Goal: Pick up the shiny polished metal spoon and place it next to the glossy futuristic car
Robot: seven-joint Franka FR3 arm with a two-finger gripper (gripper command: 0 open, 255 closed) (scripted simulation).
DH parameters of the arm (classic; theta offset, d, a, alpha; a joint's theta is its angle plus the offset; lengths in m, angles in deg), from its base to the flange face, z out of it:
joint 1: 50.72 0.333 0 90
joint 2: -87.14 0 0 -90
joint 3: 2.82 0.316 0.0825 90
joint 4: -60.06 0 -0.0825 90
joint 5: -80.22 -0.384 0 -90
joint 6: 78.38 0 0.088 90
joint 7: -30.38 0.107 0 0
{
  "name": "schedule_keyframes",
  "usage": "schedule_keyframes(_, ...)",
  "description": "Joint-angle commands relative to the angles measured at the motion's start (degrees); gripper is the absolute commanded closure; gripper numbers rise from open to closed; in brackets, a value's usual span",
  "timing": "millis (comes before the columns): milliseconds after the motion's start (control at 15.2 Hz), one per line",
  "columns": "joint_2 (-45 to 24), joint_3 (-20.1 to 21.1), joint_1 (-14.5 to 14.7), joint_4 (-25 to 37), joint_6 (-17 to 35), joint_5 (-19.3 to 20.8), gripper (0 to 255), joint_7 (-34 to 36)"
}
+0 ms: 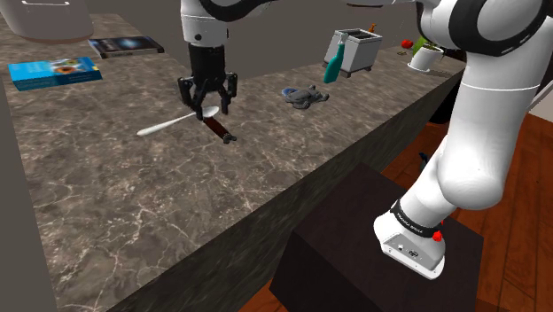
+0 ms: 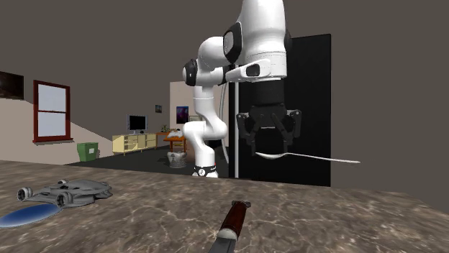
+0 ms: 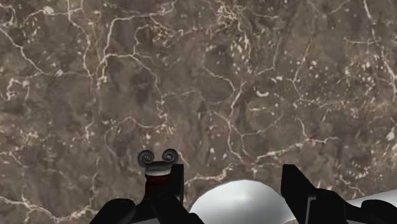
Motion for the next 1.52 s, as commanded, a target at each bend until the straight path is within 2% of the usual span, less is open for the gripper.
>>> schedule_keyframes(0, -0.2, -0.8, -1.6, 0.4, -0.5, 0.1, 255, -2.5)
schedule_keyframes(396, -1.2, -3.2, -6.2, 2.5, -2.0, 0.4, 255, -9.4)
schedule_keyframes(792, -4.3, -5.6, -10.4, 7.5, -4.5, 1.2, 255, -15.9)
schedule_keyframes(1122, -8.7, -7.5, -13.4, 14.5, -7.5, 2.1, 255, -21.0)
schedule_keyframes(1452, -15.3, -9.2, -16.0, 25.3, -11.9, 3.1, 255, -25.9)
